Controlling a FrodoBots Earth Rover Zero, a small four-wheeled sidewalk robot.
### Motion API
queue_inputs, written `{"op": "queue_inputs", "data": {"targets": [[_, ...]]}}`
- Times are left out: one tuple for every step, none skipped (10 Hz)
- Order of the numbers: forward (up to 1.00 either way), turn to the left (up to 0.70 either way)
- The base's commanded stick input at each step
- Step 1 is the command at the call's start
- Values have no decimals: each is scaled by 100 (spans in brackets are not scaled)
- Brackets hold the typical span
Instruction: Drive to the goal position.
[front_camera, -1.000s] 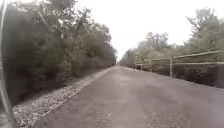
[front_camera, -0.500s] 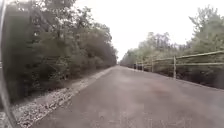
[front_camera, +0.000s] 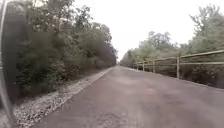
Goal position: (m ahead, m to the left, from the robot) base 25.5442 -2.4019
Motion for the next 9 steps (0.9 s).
{"op": "queue_inputs", "data": {"targets": [[70, 0], [70, 0], [70, 0], [70, 0], [70, 0], [70, 0], [70, 0], [70, 0], [70, 0]]}}
